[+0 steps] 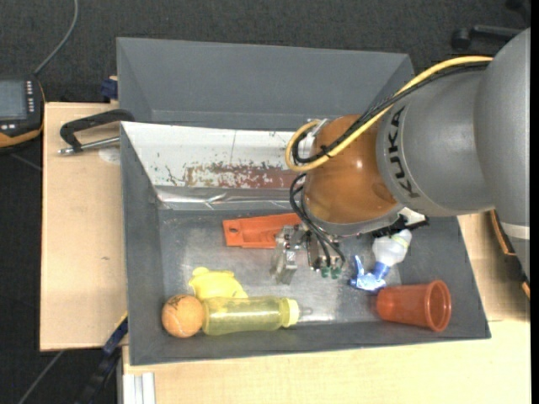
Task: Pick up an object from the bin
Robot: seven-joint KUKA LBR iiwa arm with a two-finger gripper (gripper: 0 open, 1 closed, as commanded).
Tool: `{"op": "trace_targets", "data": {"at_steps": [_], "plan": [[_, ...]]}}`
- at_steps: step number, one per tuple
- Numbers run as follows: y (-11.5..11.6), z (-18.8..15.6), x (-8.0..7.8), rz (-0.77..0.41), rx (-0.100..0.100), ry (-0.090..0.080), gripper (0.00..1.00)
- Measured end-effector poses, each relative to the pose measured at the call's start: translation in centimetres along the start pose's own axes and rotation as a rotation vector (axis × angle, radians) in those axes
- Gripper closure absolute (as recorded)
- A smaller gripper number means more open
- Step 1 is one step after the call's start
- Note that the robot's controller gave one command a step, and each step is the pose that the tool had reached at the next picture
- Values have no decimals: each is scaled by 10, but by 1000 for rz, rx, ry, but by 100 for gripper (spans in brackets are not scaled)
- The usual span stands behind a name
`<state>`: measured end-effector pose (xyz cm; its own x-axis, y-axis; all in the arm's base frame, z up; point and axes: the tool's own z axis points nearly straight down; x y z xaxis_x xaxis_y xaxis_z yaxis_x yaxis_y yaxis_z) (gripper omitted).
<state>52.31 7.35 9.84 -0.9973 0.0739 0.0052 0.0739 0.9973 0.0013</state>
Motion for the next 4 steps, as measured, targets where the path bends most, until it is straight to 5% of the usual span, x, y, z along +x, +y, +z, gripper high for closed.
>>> {"op": "trace_targets", "data": {"at_steps": [1,2,3,4], "plan": [[-10,6,-42,79,-2,-4,100],[-4,19,-60,141,-3,-14,100],[-4,-15,-52,155,-2,0,100],[-20,-55,-56,151,-6,-21,100]]}}
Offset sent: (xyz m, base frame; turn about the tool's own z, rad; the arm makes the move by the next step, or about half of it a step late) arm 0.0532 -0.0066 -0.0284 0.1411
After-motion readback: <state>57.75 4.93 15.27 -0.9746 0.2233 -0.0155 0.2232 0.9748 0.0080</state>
